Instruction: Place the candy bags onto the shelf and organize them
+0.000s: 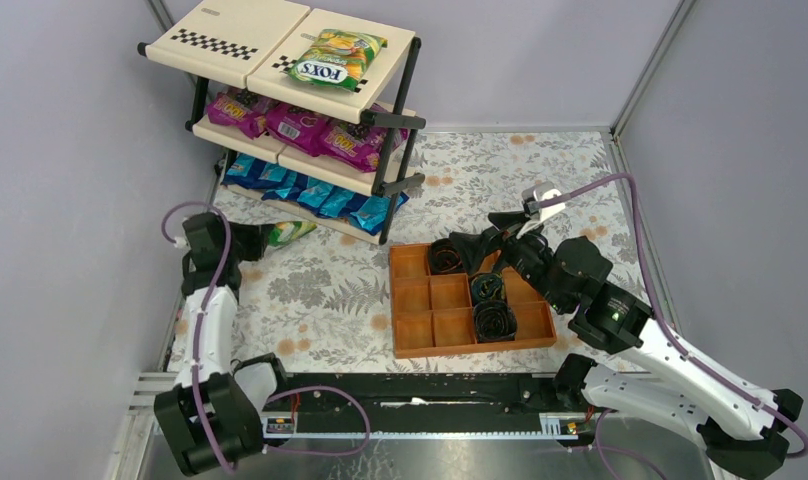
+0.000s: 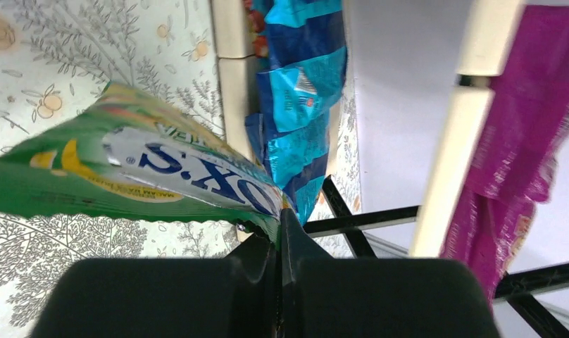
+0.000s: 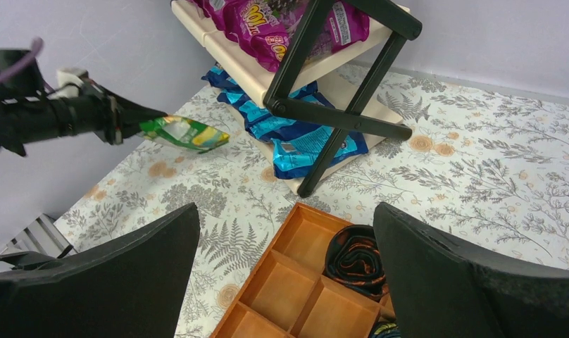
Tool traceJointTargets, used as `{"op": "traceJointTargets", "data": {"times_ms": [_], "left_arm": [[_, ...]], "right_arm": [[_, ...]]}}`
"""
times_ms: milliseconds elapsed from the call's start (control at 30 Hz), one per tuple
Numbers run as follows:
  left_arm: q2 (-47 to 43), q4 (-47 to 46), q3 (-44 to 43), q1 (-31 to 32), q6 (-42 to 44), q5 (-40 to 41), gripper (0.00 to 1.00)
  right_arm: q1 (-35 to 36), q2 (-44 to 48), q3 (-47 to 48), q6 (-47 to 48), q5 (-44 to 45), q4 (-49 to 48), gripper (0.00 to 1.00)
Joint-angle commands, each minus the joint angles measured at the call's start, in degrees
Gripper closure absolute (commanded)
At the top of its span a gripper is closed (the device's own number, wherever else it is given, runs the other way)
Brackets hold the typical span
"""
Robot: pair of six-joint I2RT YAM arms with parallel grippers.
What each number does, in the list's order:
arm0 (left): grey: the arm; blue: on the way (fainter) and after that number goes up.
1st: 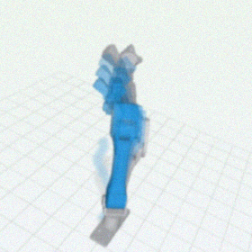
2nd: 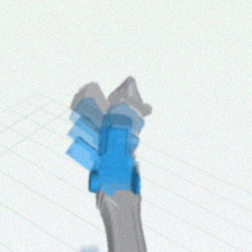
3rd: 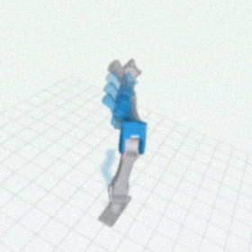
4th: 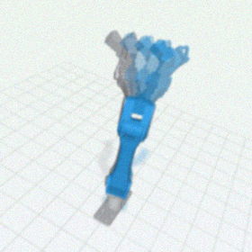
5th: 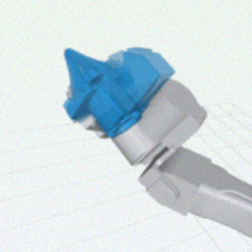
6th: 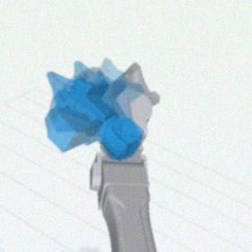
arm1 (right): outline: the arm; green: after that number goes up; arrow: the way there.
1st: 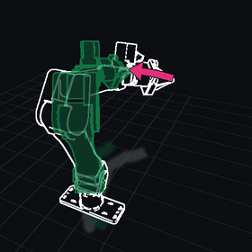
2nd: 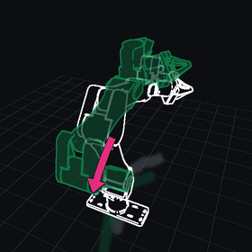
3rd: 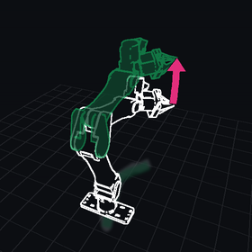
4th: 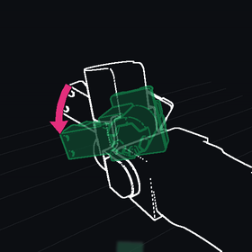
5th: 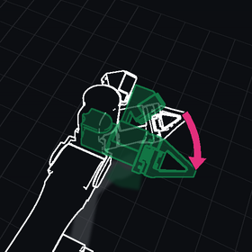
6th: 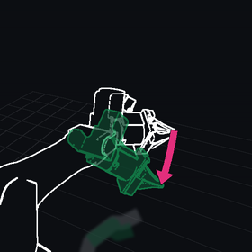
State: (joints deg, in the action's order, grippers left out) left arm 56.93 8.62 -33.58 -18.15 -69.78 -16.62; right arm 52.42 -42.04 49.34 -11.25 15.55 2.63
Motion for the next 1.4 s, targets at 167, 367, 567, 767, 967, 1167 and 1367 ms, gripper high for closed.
{"op": "traceJointTargets", "data": {"times_ms": [167, 367, 567, 767, 967, 1167, 1367], "left_arm": [[-5.83, 27.32, -20.54, 0.42, 11.57, 10.45, 1.00], [-5.62, 30.55, -35.89, 0.49, 17.65, 12.57, 1.00], [-2.69, 16.61, -48.46, 0.48, 20.40, -1.03, 1.00], [1.77, 3.89, -57.79, 0.48, 19.49, -1.92, 1.00], [8.24, -11.30, -61.06, 0.68, 15.05, -1.38, 1.00], [17.25, -28.52, -64.78, 2.59, 12.36, -3.89, 1.00], [25.96, -32.38, -69.82, 7.83, 15.29, -3.18, 1.00]], "right_arm": [[-0.13, -1.97, 4.06, -0.10, -0.59, 0.03, 0.00], [-0.20, -2.53, 5.00, 0.17, -1.07, 0.60, 0.00], [-0.15, -2.86, 6.06, 0.27, -1.82, 1.03, 0.00], [-0.15, -2.02, 6.37, 0.15, -2.08, 1.64, 0.00], [-0.20, -1.57, 7.13, 0.68, -1.57, 2.30, 0.00], [-0.15, -1.37, 7.82, 0.89, -0.57, 3.07, 0.00], [-0.15, -1.38, 8.34, 0.38, -0.43, 3.17, 0.00]]}}
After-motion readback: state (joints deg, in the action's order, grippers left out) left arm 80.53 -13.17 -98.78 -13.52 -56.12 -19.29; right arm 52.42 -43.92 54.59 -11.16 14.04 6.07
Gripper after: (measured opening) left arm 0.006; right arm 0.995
